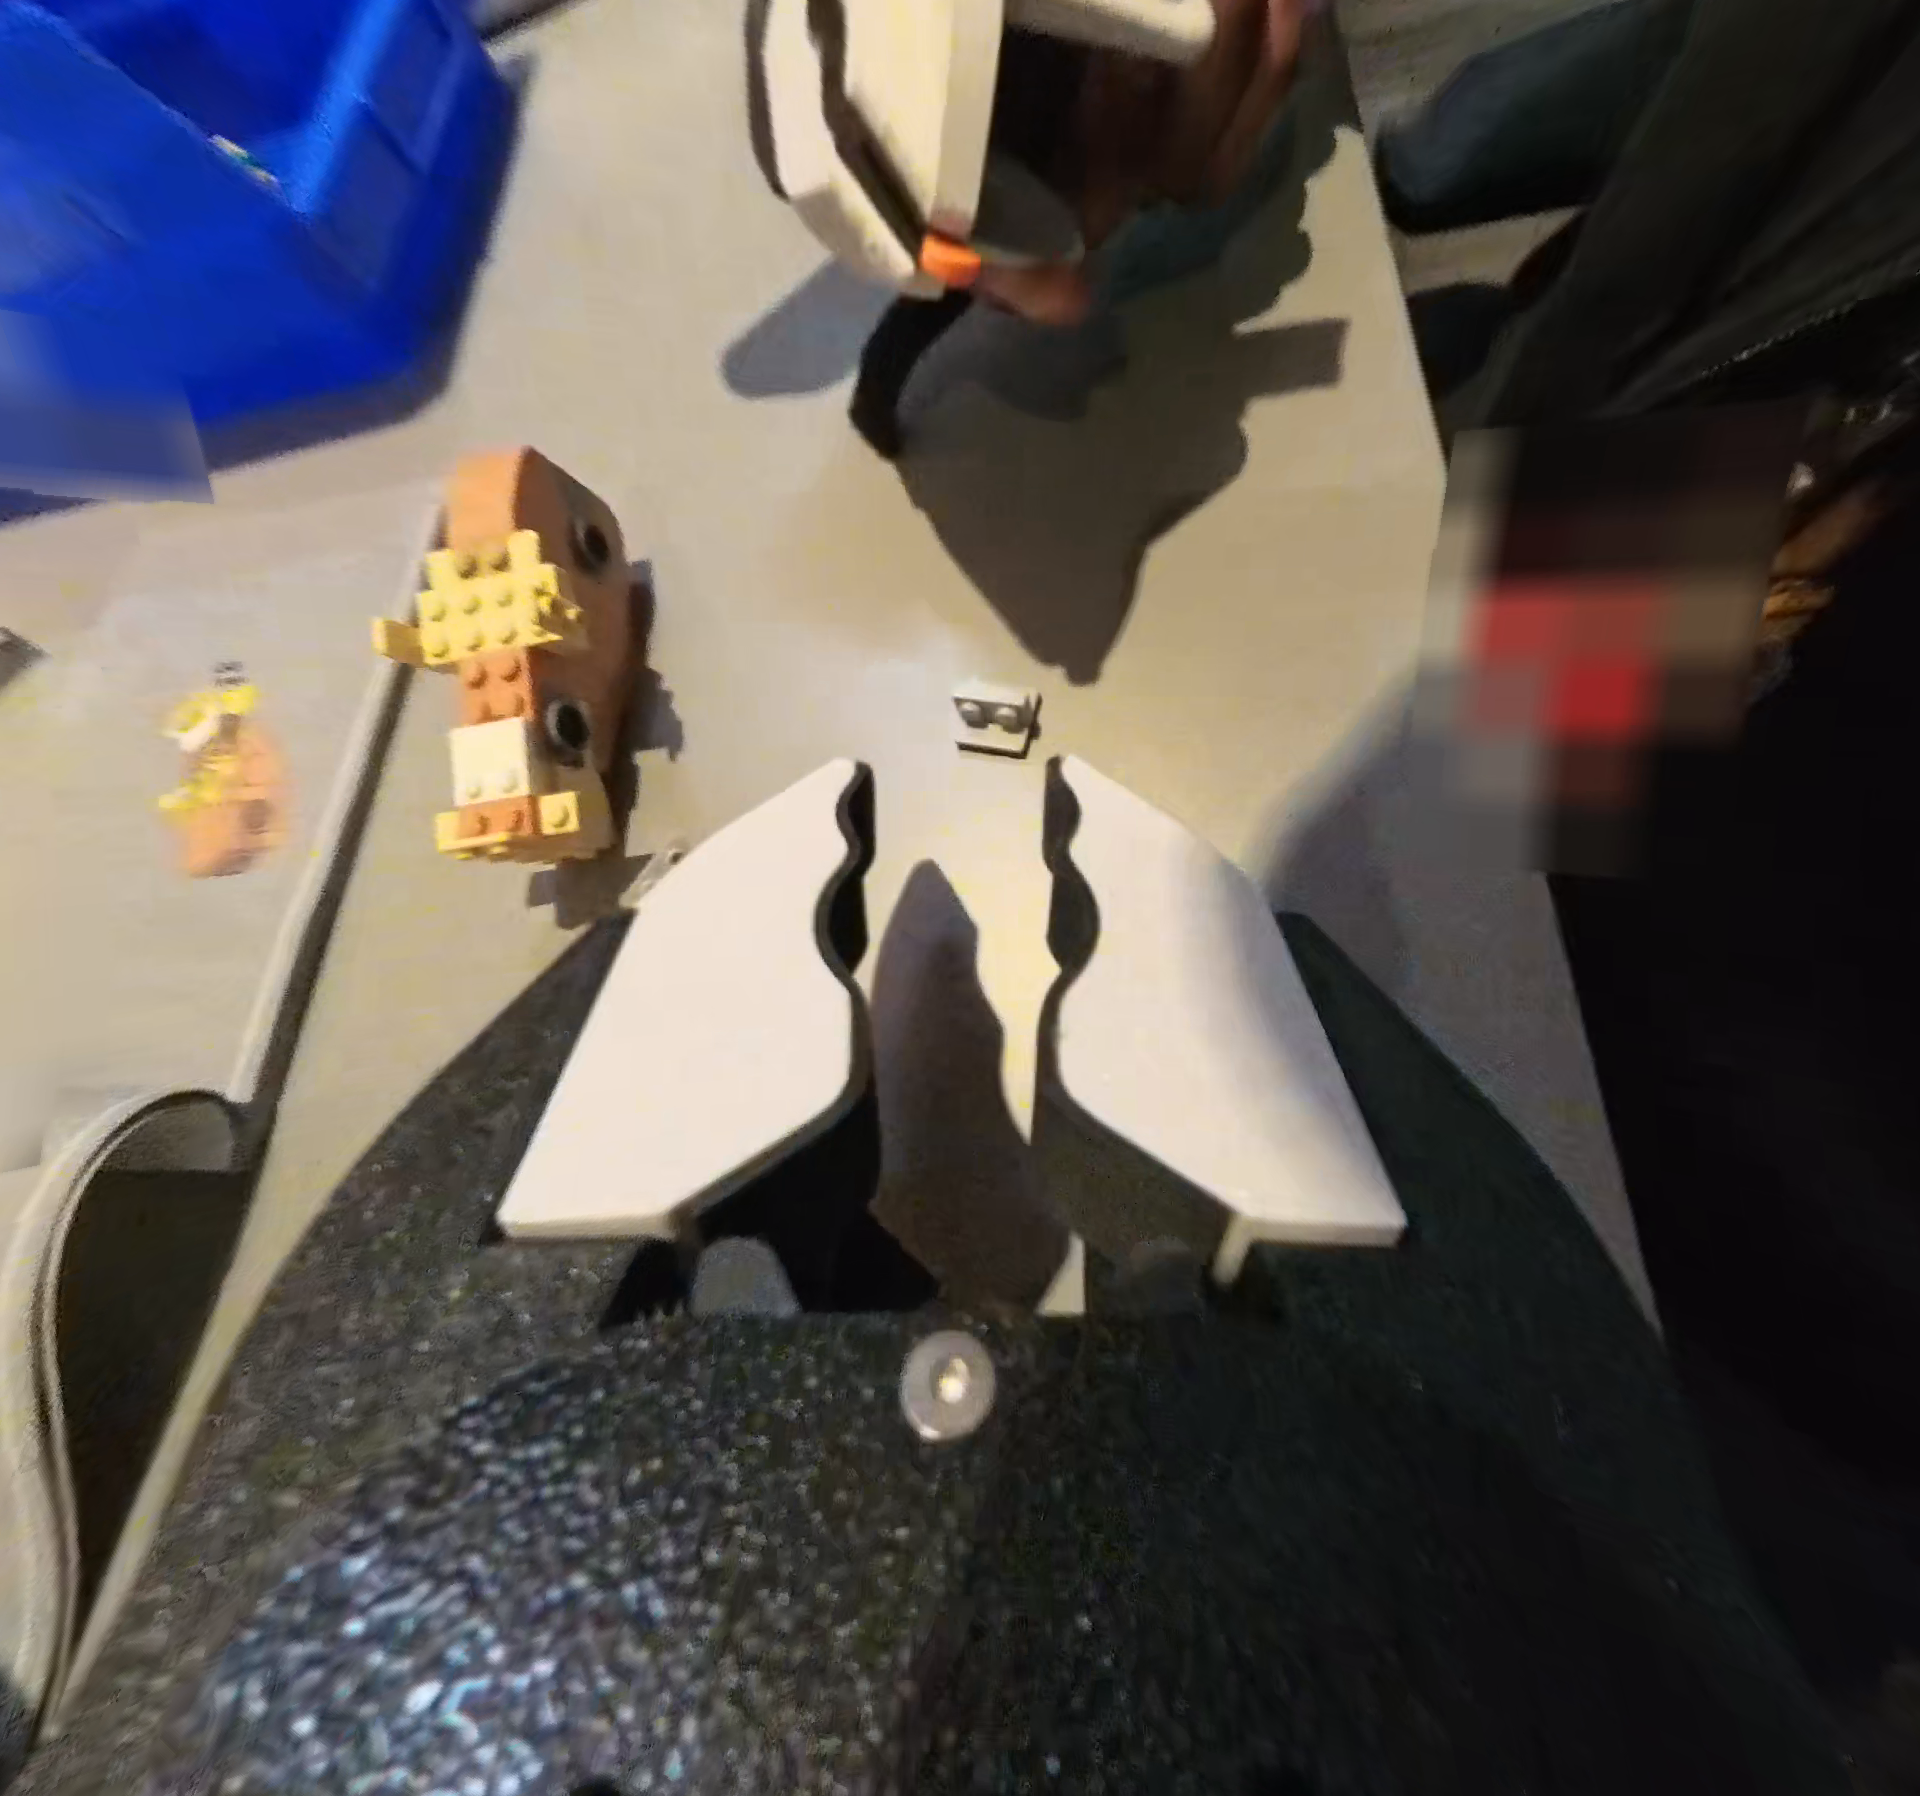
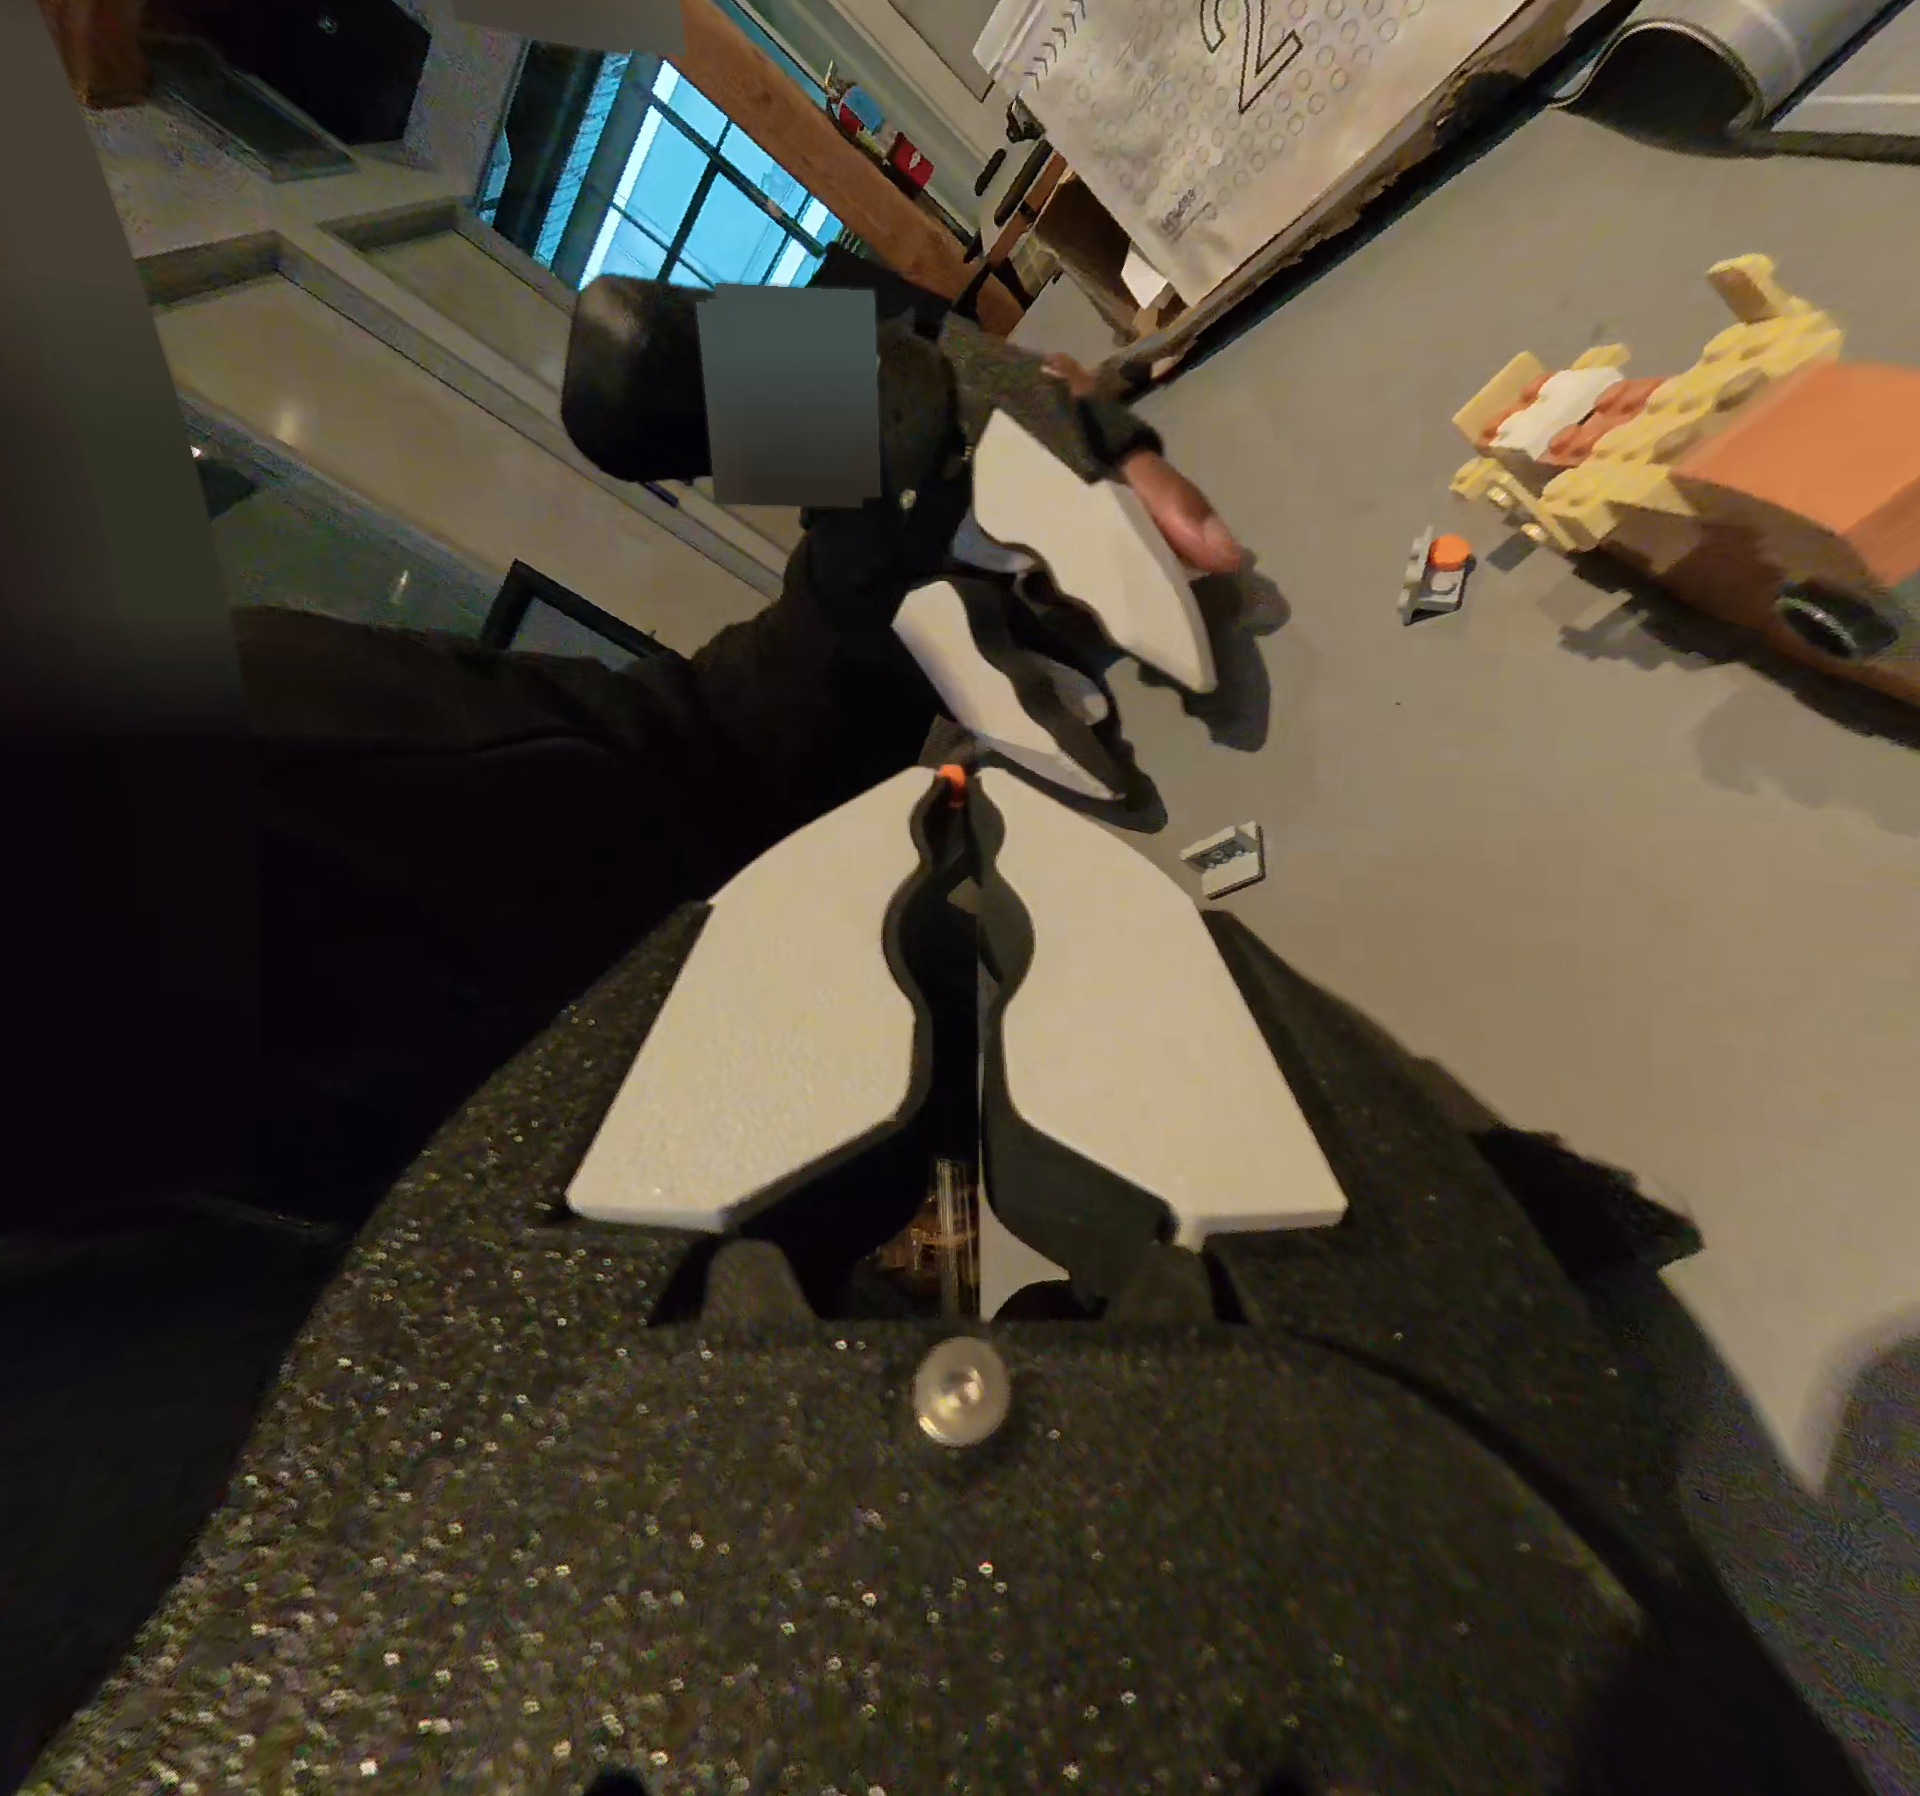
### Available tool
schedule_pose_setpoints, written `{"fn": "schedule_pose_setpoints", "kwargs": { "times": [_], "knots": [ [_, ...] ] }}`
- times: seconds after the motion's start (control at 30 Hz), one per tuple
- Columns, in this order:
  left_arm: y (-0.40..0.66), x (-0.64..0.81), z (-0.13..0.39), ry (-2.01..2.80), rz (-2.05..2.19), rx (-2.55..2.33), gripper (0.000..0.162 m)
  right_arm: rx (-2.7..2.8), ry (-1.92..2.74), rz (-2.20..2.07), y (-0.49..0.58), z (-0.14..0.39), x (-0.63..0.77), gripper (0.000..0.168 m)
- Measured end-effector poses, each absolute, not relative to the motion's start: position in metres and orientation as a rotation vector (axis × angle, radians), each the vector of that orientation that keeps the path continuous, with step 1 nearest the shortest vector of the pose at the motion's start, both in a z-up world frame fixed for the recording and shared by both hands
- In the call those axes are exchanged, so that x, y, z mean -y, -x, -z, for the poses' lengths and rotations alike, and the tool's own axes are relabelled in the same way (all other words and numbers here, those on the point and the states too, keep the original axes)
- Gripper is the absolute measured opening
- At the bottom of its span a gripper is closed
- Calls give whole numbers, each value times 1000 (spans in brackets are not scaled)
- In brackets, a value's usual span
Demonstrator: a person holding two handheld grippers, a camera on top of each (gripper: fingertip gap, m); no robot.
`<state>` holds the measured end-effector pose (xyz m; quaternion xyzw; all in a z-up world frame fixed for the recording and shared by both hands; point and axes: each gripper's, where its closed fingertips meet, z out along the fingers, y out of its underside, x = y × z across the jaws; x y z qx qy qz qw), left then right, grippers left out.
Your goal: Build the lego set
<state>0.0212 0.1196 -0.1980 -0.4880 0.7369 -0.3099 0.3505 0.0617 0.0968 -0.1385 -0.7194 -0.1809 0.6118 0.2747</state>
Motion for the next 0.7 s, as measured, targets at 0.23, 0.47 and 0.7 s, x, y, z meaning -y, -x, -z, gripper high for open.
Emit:
{"fn": "schedule_pose_setpoints", "kwargs": {
  "times": [0.23,0.47,0.7],
  "knots": [
    [-38,-114,215,1192,776,-2132,22,489,1952,-1610,-63,143,-96,3],
    [-46,-108,219,1184,738,-2206,17,491,1952,-1592,-67,145,-96,3],
    [-37,-125,218,1148,319,-2505,16,510,1951,-1529,-71,147,-96,3]
  ]
}}
